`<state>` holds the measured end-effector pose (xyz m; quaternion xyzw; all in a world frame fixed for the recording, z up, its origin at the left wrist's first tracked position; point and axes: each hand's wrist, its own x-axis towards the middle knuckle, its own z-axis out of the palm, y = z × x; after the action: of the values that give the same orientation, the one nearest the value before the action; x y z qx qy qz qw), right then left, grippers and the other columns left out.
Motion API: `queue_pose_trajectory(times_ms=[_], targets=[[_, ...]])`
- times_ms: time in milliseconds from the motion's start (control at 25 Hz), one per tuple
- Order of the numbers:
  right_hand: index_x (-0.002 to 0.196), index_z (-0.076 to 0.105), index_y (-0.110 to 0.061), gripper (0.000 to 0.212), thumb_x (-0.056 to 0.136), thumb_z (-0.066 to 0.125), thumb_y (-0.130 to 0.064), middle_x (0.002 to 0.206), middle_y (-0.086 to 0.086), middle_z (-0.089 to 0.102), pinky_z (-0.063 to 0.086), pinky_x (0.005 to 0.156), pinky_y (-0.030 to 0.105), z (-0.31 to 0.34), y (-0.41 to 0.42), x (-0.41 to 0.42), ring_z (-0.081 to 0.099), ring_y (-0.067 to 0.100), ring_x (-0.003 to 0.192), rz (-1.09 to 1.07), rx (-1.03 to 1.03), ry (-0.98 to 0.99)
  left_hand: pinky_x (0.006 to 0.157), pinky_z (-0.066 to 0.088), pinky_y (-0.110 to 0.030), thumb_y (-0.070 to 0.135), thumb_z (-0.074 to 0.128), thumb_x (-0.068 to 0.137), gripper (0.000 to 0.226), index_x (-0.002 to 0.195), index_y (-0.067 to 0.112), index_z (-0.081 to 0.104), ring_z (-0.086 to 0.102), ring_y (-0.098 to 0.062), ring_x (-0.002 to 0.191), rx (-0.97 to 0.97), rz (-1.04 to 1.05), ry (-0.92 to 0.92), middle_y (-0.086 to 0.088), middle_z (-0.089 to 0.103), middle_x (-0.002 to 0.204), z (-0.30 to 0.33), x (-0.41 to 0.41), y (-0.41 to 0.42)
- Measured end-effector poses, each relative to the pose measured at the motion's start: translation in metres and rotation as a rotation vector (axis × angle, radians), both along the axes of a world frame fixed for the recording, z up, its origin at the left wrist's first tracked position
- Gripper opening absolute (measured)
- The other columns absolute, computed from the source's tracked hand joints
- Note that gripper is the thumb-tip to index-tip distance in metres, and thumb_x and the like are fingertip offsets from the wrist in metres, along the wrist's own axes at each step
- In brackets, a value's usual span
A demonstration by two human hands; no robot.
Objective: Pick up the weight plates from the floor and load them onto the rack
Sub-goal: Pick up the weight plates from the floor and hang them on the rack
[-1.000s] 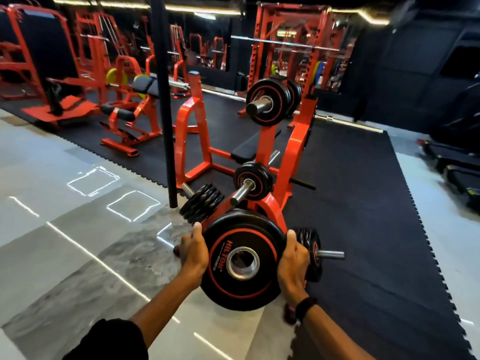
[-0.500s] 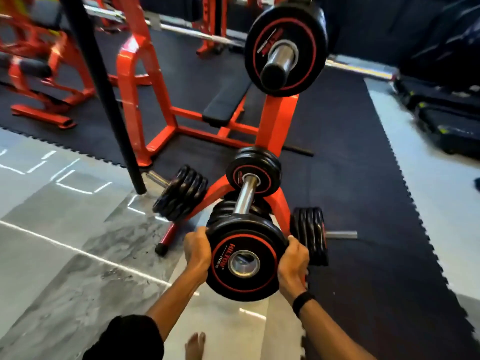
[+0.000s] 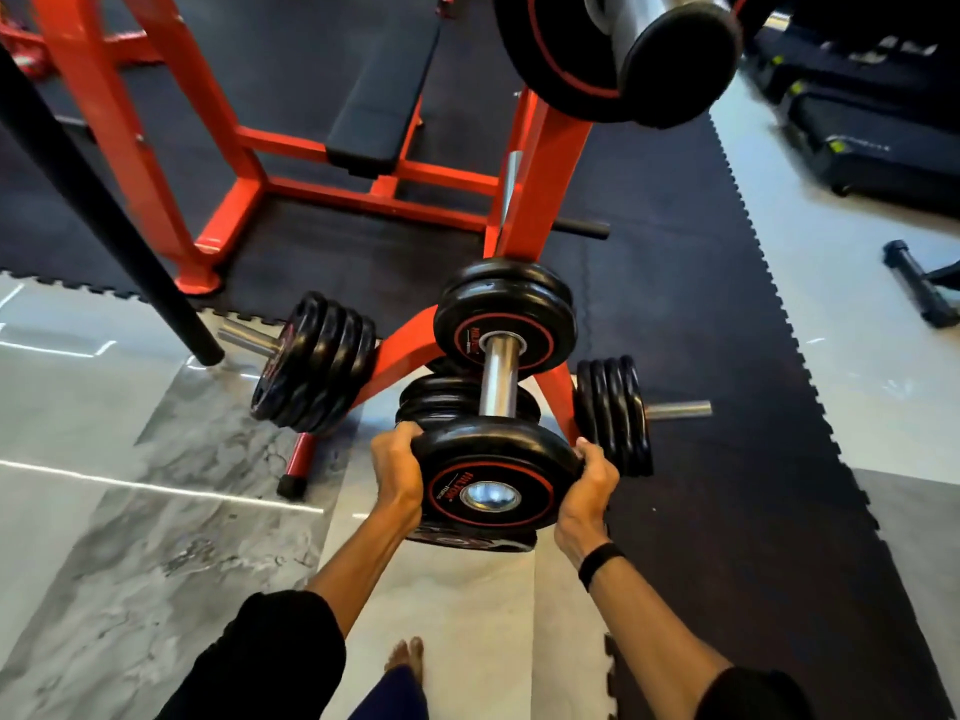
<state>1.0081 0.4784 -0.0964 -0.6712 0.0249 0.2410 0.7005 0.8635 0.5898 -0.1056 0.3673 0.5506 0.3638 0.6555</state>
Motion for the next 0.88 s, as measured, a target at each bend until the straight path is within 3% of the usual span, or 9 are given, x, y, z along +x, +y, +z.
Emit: queue_pose_trajectory(times_ms=[160, 360, 440, 560, 720, 800, 880], targets=[[0.061, 0.035, -0.02, 0.031, 0.088, 0.049, -0.016, 0.061, -0.001, 0.028, 0.027, 0.054, 0.031, -0.01, 0.013, 0.013, 0.028, 0.015, 0.057, 0.013, -0.001, -0.042, 0.045, 0.036, -0.023, 0.023, 0.049, 0.071, 0.02, 0.056, 0.011, 0.045, 0.041, -0.008, 0.046, 0.03, -0.017, -0.039, 0.007, 0.043, 0.047, -0.001, 0.014, 0.013], [0.056, 0.036, -0.017, 0.045, 0.1, 0.041, -0.009, 0.049, -0.012, 0.036, 0.03, 0.054, 0.029, -0.013, 0.024, 0.022, 0.032, 0.007, 0.049, 0.051, -0.004, -0.15, 0.057, 0.038, -0.03, 0.026, 0.044, 0.076, 0.025, 0.056, 0.012, 0.047, 0.045, -0.015, 0.056, 0.131, -0.088, -0.026, -0.002, 0.047, 0.055, -0.013, 0.02, 0.026], [0.053, 0.037, -0.017, 0.046, 0.099, 0.042, -0.016, 0.046, -0.014, 0.036, 0.032, 0.052, 0.025, -0.013, 0.024, 0.02, 0.033, 0.007, 0.047, 0.04, 0.009, -0.182, 0.062, 0.039, -0.037, 0.029, 0.044, 0.077, 0.03, 0.057, 0.008, 0.052, 0.047, -0.022, 0.063, 0.159, -0.126, -0.023, -0.01, 0.05, 0.061, -0.02, 0.018, 0.025], [0.048, 0.04, -0.021, 0.042, 0.09, 0.043, -0.023, 0.046, -0.012, 0.038, 0.032, 0.051, 0.026, -0.016, 0.024, 0.017, 0.034, 0.009, 0.047, 0.026, 0.03, -0.221, 0.061, 0.037, -0.04, 0.038, 0.045, 0.075, 0.036, 0.053, 0.01, 0.05, 0.044, -0.023, 0.06, 0.221, -0.117, -0.037, -0.012, 0.047, 0.058, -0.025, 0.015, 0.024], [0.056, 0.044, -0.006, 0.036, 0.082, 0.042, -0.031, 0.053, 0.0, 0.043, 0.033, 0.056, 0.031, -0.026, 0.028, 0.027, 0.039, 0.015, 0.053, 0.083, 0.04, -0.352, 0.056, 0.035, -0.043, 0.038, 0.043, 0.078, 0.037, 0.054, 0.01, 0.046, 0.042, -0.022, 0.058, 0.364, -0.125, -0.053, -0.012, 0.046, 0.057, -0.034, 0.023, 0.034], [0.063, 0.05, -0.003, 0.043, 0.081, 0.041, -0.041, 0.062, 0.008, 0.048, 0.036, 0.062, 0.035, -0.029, 0.038, 0.038, 0.045, 0.021, 0.06, 0.099, -0.009, -0.35, 0.064, 0.042, -0.048, 0.041, 0.04, 0.077, 0.037, 0.062, 0.01, 0.053, 0.05, -0.025, 0.065, 0.372, -0.157, -0.021, -0.014, 0.054, 0.066, -0.035, 0.033, 0.049], [0.084, 0.063, -0.006, 0.052, 0.085, 0.038, -0.051, 0.085, 0.013, 0.064, 0.046, 0.078, 0.041, -0.022, 0.06, 0.053, 0.059, 0.026, 0.081, 0.056, -0.103, -0.329, 0.089, 0.043, -0.048, 0.047, 0.034, 0.078, 0.047, 0.087, 0.012, 0.064, 0.058, -0.029, 0.093, 0.337, -0.122, 0.078, -0.012, 0.065, 0.095, -0.031, 0.052, 0.073]])
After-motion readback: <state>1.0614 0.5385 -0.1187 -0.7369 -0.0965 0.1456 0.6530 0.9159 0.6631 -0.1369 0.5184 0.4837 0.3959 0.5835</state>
